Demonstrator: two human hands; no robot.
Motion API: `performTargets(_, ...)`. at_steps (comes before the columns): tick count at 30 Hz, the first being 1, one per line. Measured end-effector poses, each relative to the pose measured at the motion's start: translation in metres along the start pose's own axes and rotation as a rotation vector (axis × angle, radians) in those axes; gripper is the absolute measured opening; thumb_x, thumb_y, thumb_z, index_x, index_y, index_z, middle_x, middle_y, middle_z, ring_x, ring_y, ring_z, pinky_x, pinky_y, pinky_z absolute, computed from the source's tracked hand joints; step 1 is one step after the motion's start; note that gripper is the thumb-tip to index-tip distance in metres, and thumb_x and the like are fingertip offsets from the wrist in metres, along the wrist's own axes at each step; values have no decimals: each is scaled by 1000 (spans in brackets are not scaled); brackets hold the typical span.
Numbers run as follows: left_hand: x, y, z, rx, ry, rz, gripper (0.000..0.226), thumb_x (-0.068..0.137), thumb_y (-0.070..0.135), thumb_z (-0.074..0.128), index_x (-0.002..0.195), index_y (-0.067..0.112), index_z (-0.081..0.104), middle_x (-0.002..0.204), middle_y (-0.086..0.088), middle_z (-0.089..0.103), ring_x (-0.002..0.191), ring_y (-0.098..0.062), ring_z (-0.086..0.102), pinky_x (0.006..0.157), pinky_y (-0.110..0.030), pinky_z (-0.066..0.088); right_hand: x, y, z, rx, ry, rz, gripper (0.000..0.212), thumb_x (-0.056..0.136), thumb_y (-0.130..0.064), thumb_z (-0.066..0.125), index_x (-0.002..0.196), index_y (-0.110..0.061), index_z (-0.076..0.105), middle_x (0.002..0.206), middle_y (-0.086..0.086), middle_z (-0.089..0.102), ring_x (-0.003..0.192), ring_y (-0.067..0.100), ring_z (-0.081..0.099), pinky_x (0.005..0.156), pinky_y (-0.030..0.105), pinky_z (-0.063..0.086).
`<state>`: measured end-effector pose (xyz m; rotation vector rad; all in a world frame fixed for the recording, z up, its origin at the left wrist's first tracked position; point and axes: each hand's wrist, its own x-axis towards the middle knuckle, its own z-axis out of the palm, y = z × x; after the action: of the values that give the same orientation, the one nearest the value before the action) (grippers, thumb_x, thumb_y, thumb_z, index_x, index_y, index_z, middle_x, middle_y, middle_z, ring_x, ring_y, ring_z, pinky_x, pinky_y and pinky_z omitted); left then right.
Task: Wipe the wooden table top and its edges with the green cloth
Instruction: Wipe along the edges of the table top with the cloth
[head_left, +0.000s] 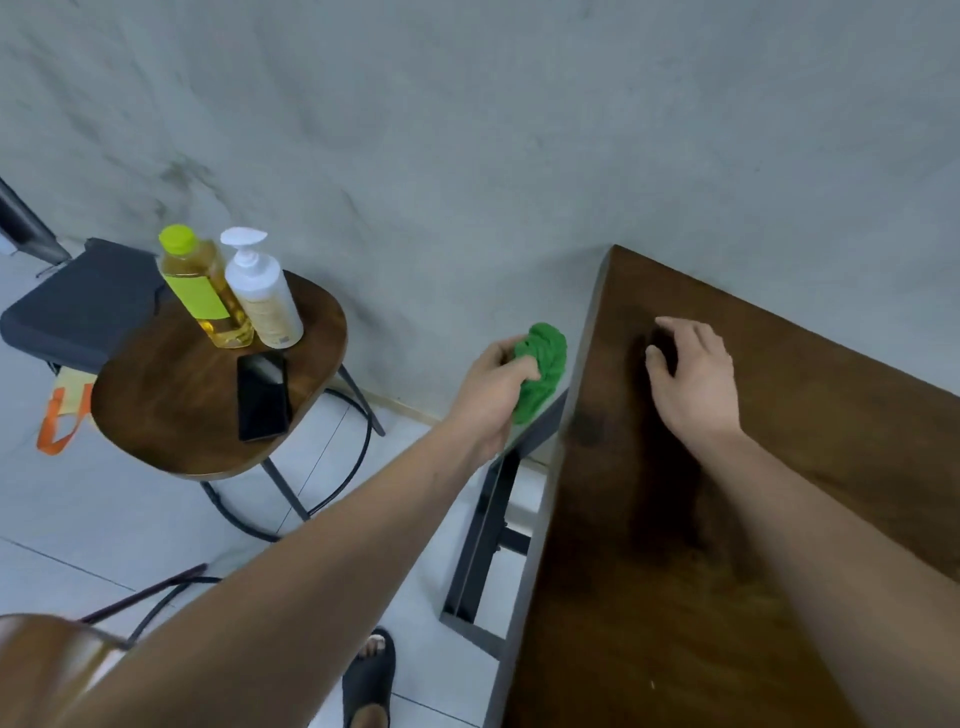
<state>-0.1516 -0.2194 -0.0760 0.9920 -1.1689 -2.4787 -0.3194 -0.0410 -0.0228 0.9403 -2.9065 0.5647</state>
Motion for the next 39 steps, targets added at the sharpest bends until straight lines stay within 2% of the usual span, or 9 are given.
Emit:
performTargets(5, 62, 20, 32, 81, 65, 66, 52, 77, 10, 72, 129, 15, 68, 120, -11, 76, 110, -31, 77, 92, -44, 63, 14, 11, 12, -56, -7, 5, 49, 117, -40, 48, 162, -20, 50, 167, 6, 48, 157, 28, 38, 132, 48, 28)
performTargets(10, 125, 27, 63, 77, 12, 55, 43, 86, 9, 80, 127, 16, 69, 124, -14, 78, 115, -38, 77, 104, -64, 60, 16, 19, 18, -78, 26, 23, 51, 115, -44, 48, 160, -18, 52, 165, 7, 49, 154, 27, 40, 130, 49, 31)
performTargets(15, 156, 43, 93, 173, -63, 139, 55, 104, 3, 68, 155, 21, 58, 143, -7, 68, 127, -26, 68, 113, -48, 57, 18, 21, 20, -104, 45, 18, 49, 115, -45, 48, 156, -18, 56, 162, 6, 51, 152, 26, 43, 128, 48, 33)
performTargets(18, 158, 44, 100, 219, -67, 158, 58, 101, 11, 66, 155, 30, 59, 144, -3, 67, 129, -26, 67, 112, -52, 57, 20, 22, 22, -103, 71, -4, 47, 115, -44, 49, 153, -19, 58, 159, 6, 53, 150, 27, 45, 127, 50, 35)
performTargets(22, 130, 40, 94, 270, -62, 197, 45, 94, 18, 57, 135, 35, 69, 127, 6, 72, 118, -19, 70, 107, -53, 61, 19, 22, 23, -124, 91, -8, 44, 114, -44, 49, 150, -20, 61, 157, 6, 55, 149, 28, 46, 127, 52, 33)
performTargets(27, 70, 19, 62, 379, -83, 242, 43, 97, 17, 58, 132, 38, 70, 128, 9, 67, 113, -10, 68, 89, -28, 57, 19, 20, 22, -126, 83, -21, 44, 114, -44, 48, 150, -22, 61, 157, 7, 54, 150, 29, 45, 128, 51, 31)
performTargets(31, 10, -5, 33, 434, -98, 251, 42, 95, 18, 62, 127, 41, 73, 128, 7, 71, 107, -4, 68, 86, -21, 51, 16, 17, 20, -124, 109, -68, 43, 114, -40, 48, 148, -20, 63, 155, 9, 55, 148, 30, 46, 126, 50, 31)
performTargets(35, -57, -34, 4, 461, -74, 294, 42, 91, 23, 62, 124, 46, 75, 129, 15, 70, 112, -2, 66, 97, -27, 52, 12, 14, 17, -141, 120, -92, 42, 114, -39, 46, 146, -18, 64, 151, 10, 56, 144, 31, 49, 124, 49, 33)
performTargets(39, -117, -65, -24, 459, -57, 289, 46, 93, 15, 63, 126, 44, 76, 133, 15, 69, 125, -10, 65, 113, -46, 55, 5, 9, 14, -205, 126, -156, 41, 115, -34, 42, 141, -13, 66, 147, 12, 58, 135, 36, 54, 115, 52, 41)
